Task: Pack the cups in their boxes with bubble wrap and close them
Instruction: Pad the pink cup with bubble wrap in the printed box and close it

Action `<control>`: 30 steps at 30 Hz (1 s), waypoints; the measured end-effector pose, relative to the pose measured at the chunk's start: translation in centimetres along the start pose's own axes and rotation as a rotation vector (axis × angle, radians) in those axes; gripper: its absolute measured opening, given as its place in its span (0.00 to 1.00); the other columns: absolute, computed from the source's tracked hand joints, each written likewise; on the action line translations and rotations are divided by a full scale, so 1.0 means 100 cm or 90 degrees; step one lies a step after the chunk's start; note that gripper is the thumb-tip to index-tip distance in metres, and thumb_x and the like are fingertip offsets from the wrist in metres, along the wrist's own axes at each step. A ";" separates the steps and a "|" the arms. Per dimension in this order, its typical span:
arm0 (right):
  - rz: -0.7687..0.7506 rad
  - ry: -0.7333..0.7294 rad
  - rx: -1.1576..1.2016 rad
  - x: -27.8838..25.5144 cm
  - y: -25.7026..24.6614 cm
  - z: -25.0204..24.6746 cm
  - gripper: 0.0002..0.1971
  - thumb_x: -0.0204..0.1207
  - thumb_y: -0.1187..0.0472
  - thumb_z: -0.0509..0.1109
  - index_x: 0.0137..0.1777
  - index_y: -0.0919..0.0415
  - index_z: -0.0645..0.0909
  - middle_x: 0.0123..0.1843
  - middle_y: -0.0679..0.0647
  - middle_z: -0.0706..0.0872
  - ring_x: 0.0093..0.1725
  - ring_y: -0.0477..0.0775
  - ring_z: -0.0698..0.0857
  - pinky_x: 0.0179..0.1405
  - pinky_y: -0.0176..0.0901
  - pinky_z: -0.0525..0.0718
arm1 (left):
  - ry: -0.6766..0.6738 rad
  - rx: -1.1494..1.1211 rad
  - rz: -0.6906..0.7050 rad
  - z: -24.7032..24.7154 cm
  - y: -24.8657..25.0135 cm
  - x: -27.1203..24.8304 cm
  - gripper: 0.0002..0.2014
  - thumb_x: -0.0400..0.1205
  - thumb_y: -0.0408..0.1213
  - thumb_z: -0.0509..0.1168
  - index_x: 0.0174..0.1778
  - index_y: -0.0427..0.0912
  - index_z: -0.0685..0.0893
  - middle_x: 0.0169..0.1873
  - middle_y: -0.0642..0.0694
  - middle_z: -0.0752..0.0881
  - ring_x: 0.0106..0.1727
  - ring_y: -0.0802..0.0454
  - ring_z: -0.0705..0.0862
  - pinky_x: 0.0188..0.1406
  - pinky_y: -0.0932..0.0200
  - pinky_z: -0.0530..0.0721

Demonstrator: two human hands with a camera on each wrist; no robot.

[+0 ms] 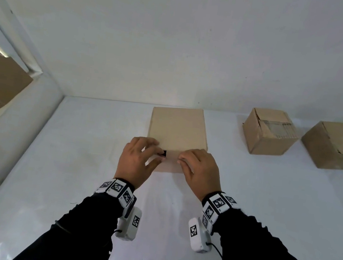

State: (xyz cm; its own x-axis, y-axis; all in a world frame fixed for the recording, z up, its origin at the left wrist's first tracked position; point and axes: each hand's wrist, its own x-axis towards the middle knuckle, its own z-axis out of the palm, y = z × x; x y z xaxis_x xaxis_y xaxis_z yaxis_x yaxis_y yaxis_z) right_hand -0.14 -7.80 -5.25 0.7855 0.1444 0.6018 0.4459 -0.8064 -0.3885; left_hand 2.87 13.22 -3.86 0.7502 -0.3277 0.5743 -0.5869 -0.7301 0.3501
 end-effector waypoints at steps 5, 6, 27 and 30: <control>-0.001 0.007 -0.014 -0.001 0.004 -0.002 0.05 0.75 0.59 0.75 0.50 0.56 0.85 0.43 0.47 0.87 0.41 0.51 0.81 0.39 0.47 0.78 | -0.002 -0.037 -0.044 0.003 0.004 0.002 0.08 0.78 0.47 0.71 0.48 0.50 0.88 0.50 0.54 0.83 0.52 0.50 0.78 0.44 0.57 0.81; -0.002 0.013 -0.009 -0.002 0.005 -0.002 0.06 0.75 0.59 0.75 0.50 0.56 0.86 0.44 0.47 0.87 0.42 0.50 0.81 0.39 0.46 0.78 | -0.004 -0.042 -0.051 0.003 0.004 0.002 0.08 0.77 0.48 0.71 0.49 0.50 0.88 0.50 0.55 0.83 0.52 0.50 0.78 0.43 0.57 0.82; 0.109 0.014 -0.064 0.008 0.005 -0.008 0.16 0.69 0.43 0.76 0.54 0.48 0.85 0.61 0.50 0.78 0.61 0.54 0.74 0.56 0.48 0.71 | -0.007 -0.064 -0.132 0.008 0.005 0.001 0.16 0.72 0.51 0.75 0.53 0.49 0.86 0.64 0.49 0.77 0.64 0.47 0.73 0.57 0.64 0.74; 0.127 -0.003 0.009 0.015 0.011 -0.008 0.15 0.68 0.43 0.77 0.50 0.49 0.84 0.63 0.48 0.78 0.65 0.55 0.74 0.60 0.55 0.75 | -0.006 -0.053 -0.128 0.011 0.003 0.005 0.14 0.73 0.48 0.75 0.52 0.49 0.86 0.61 0.49 0.79 0.62 0.46 0.74 0.57 0.59 0.76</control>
State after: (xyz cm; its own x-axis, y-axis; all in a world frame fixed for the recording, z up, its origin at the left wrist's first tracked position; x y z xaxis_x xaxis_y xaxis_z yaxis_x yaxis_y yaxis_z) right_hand 1.20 -8.96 -4.17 0.8611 -0.0150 0.5082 0.2868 -0.8111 -0.5099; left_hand 3.45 12.20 -4.29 0.8572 -0.1863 0.4801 -0.4482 -0.7290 0.5174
